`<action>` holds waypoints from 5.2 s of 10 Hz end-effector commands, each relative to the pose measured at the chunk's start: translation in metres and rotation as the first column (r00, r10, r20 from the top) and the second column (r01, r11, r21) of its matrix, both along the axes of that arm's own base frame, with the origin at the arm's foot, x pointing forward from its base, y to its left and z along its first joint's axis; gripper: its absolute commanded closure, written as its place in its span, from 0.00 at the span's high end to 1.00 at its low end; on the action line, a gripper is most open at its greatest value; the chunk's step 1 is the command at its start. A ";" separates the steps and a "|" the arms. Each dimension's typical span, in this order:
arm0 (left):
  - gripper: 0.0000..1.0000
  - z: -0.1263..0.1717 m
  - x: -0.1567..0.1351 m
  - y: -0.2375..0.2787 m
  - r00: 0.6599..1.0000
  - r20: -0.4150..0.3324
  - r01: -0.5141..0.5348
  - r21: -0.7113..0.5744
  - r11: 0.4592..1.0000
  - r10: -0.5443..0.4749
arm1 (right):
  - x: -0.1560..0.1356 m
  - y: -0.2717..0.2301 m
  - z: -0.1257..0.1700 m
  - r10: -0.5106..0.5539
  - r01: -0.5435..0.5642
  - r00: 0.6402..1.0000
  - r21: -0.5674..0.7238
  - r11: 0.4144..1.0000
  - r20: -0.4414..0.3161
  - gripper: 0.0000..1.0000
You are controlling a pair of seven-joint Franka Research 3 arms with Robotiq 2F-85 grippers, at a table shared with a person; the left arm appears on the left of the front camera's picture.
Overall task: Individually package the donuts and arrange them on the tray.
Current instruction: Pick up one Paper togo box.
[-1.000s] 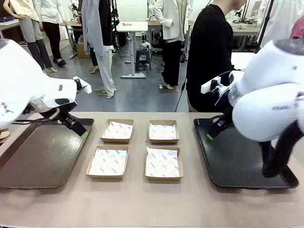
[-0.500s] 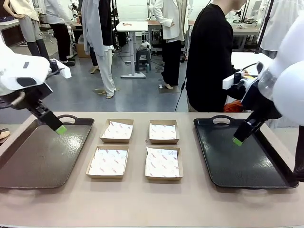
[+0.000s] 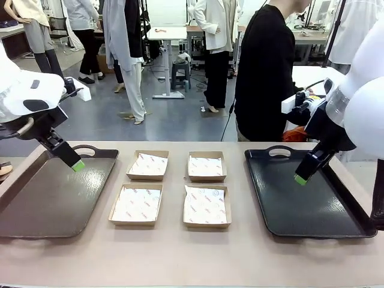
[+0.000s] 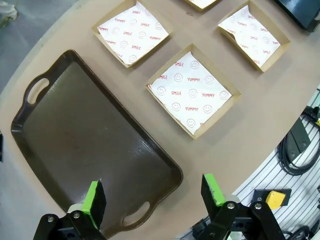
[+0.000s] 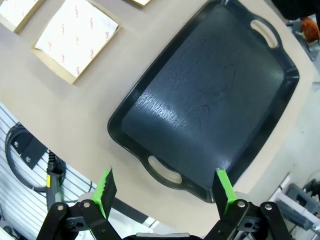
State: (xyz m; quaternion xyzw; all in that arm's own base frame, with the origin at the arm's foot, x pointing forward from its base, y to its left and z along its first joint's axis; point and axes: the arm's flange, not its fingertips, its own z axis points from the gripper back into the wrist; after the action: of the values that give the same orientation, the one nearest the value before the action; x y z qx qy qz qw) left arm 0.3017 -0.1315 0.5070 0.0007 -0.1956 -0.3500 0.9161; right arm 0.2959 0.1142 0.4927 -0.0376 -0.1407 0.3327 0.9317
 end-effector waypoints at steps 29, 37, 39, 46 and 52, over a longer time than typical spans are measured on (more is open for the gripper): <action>1.00 -0.073 0.011 0.261 0.794 -0.597 -0.604 -0.755 0.255 0.114 | -0.018 -0.281 -0.075 -0.006 0.424 0.900 0.873 0.239 -0.436 1.00; 1.00 -0.073 0.011 0.261 0.794 -0.597 -0.604 -0.755 0.255 0.114 | -0.018 -0.281 -0.075 -0.006 0.424 0.900 0.873 0.239 -0.436 1.00; 1.00 -0.073 0.011 0.261 0.794 -0.597 -0.604 -0.755 0.255 0.114 | -0.018 -0.281 -0.075 -0.006 0.424 0.900 0.873 0.239 -0.436 1.00; 1.00 -0.073 0.011 0.261 0.794 -0.597 -0.604 -0.755 0.255 0.114 | -0.018 -0.281 -0.075 -0.006 0.424 0.900 0.873 0.239 -0.436 1.00; 1.00 -0.073 0.011 0.261 0.794 -0.597 -0.604 -0.755 0.255 0.114 | -0.018 -0.281 -0.075 -0.006 0.424 0.900 0.873 0.239 -0.436 1.00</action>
State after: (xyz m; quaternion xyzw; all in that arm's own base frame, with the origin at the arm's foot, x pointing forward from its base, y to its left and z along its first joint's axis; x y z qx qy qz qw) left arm 0.3123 0.1292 0.4332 -0.5408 -0.1444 0.0571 0.8267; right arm 0.2785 -0.1662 0.4176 0.5643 -0.1371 0.0427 0.8130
